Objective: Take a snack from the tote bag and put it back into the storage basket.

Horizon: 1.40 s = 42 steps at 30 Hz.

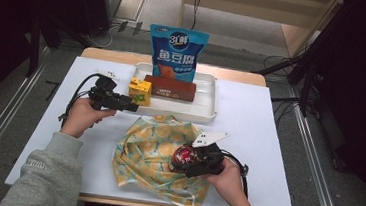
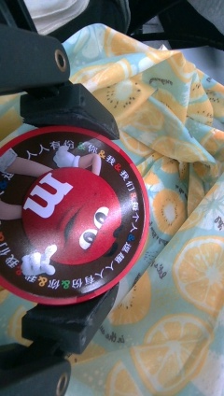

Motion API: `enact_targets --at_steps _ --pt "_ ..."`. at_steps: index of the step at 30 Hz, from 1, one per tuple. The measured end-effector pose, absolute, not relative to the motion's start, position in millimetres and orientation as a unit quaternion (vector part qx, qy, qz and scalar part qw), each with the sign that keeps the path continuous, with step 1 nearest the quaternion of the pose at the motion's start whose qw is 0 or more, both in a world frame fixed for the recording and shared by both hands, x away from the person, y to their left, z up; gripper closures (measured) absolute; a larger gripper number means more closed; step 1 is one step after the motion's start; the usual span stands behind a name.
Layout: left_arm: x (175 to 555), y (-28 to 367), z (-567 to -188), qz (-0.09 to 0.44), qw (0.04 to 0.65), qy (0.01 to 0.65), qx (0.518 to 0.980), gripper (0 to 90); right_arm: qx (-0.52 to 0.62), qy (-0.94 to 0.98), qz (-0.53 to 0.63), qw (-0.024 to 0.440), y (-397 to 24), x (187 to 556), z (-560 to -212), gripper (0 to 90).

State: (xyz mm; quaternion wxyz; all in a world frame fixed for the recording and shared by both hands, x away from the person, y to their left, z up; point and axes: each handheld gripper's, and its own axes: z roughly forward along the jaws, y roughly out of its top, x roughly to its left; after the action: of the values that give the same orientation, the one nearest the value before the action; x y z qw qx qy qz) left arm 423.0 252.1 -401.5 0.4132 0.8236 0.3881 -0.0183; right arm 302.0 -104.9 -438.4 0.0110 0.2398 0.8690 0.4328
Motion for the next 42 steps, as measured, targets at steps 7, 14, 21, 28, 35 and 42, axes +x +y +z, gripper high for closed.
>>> enact_targets --at_steps 7,14,21,28,35,42 --pt "423 252 -402 -0.023 0.412 0.385 0.826 43.1 0.25 0.865 0.435 0.008 -107 304 -431 25.7" --pt "421 250 -401 -0.026 0.416 0.376 0.828 41.1 0.251 0.865 0.434 0.011 -106 308 -426 25.8" --pt "422 250 -402 -0.027 0.414 0.376 0.829 40.4 0.253 0.864 0.434 0.014 -103 312 -419 25.8" --pt "422 250 -401 -0.027 0.415 0.375 0.829 39.5 0.258 0.862 0.435 0.018 -103 317 -412 25.9" --pt "422 249 -401 -0.027 0.415 0.375 0.828 39.1 0.263 0.864 0.428 0.022 -103 321 -406 25.9" --pt "422 249 -401 -0.027 0.413 0.375 0.829 38.8 0.268 0.861 0.431 0.024 -107 326 -399 25.9"
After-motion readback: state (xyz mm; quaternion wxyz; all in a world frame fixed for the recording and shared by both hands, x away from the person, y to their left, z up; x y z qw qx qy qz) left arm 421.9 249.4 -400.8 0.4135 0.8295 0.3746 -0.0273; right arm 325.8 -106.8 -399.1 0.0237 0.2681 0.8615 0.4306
